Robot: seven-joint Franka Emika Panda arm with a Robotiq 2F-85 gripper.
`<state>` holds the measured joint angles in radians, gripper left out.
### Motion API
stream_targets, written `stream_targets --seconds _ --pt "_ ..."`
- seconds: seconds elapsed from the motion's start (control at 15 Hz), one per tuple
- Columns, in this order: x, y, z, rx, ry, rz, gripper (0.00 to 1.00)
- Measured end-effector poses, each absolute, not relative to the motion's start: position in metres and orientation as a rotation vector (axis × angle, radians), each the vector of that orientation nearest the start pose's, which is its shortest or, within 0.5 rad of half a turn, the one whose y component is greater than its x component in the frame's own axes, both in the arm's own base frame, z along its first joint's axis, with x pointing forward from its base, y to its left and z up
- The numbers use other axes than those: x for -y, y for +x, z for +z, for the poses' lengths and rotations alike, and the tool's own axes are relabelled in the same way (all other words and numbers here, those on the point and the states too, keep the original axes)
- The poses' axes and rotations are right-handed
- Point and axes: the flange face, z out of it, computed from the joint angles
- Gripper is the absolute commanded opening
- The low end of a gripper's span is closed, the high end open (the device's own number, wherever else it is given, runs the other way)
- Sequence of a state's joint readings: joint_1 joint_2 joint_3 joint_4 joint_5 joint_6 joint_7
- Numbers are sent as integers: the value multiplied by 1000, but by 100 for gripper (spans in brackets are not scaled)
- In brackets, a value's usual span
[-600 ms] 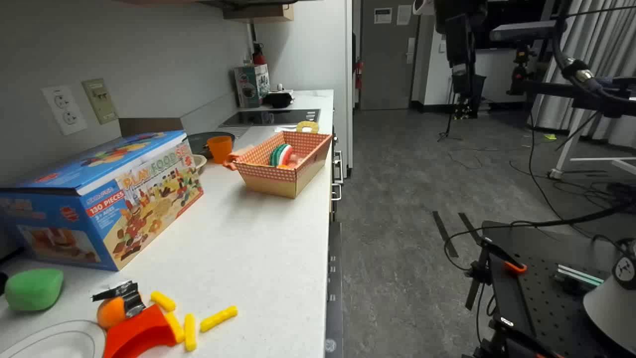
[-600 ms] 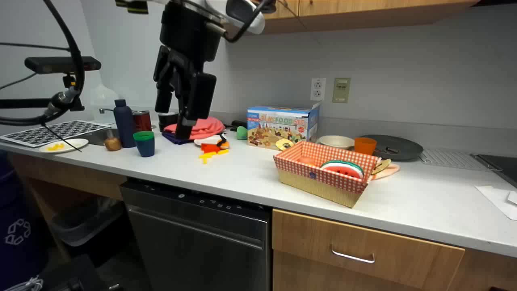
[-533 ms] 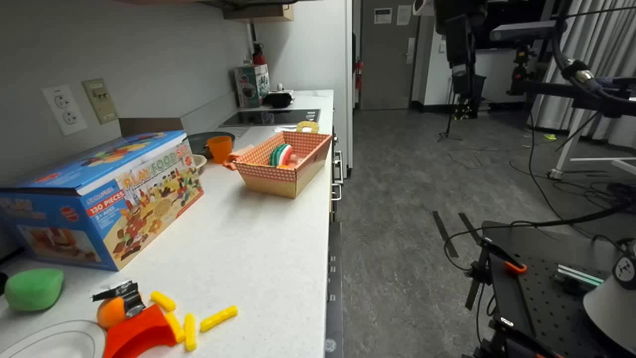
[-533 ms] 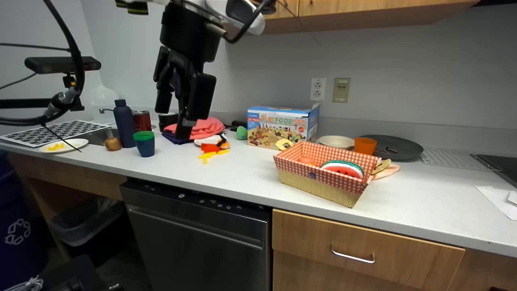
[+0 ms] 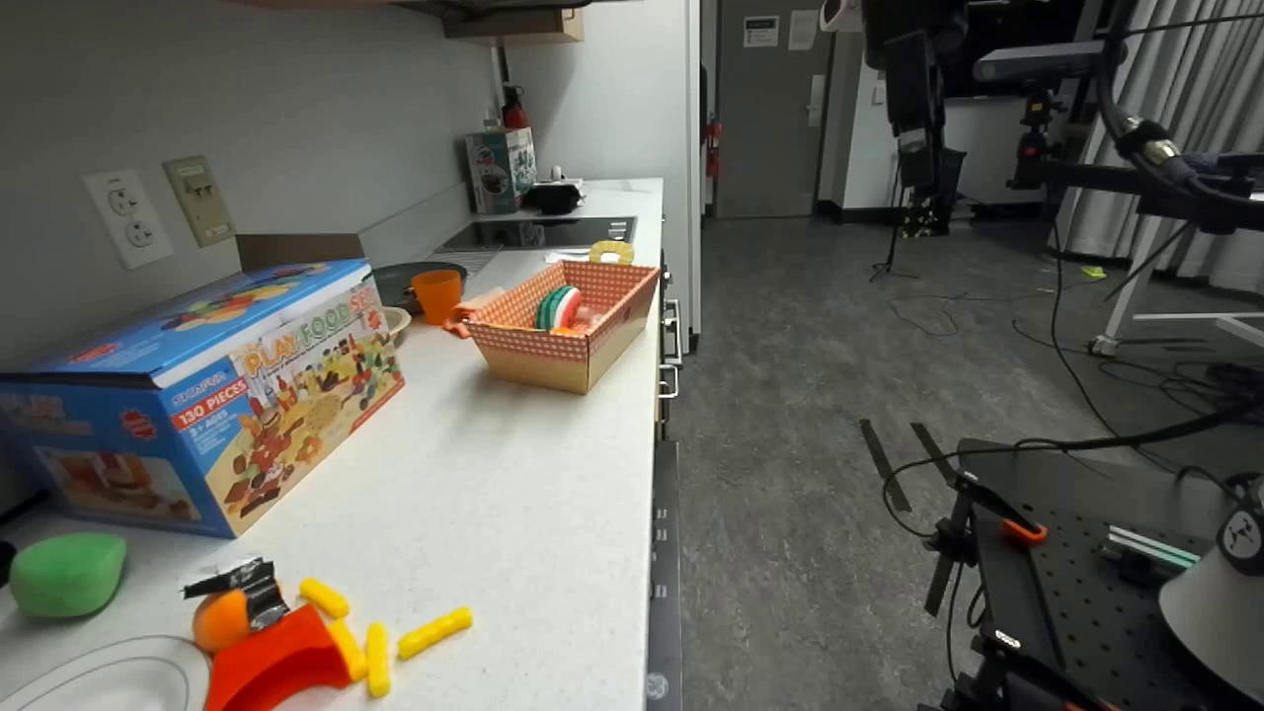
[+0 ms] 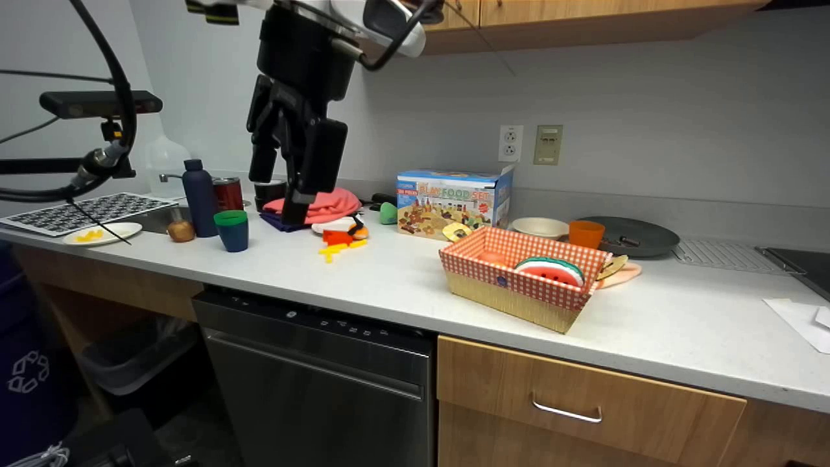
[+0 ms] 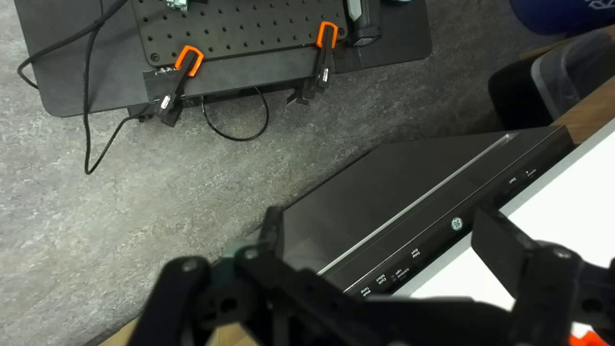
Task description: Pen the top right drawer, remove the toy pineapple and banana, put it in the fruit box and close the drawer
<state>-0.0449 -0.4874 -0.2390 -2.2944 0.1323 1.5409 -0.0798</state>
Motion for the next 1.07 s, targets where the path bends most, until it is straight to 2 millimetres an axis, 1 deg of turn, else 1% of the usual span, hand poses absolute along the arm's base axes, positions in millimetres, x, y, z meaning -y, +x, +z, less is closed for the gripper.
stream_targets --seconds 0.2,0.27,0.33,0.53,0.67,0.73,0.8,0.87,1.07 --pt "101 363 512 -249 -2827 337 100" --pt "93 362 516 -236 -2824 349 100" --pt "79 361 532 -226 -2829 348 100" --pt "30 358 596 -268 -2878 253 100" --pt "5 360 641 -363 -2904 166 100" --pt "-4 360 659 -398 -2913 138 100" --pt "-9 360 670 -414 -2917 126 100" --pt "-11 361 673 -422 -2919 122 100" --pt "-8 367 669 -435 -2915 142 100"
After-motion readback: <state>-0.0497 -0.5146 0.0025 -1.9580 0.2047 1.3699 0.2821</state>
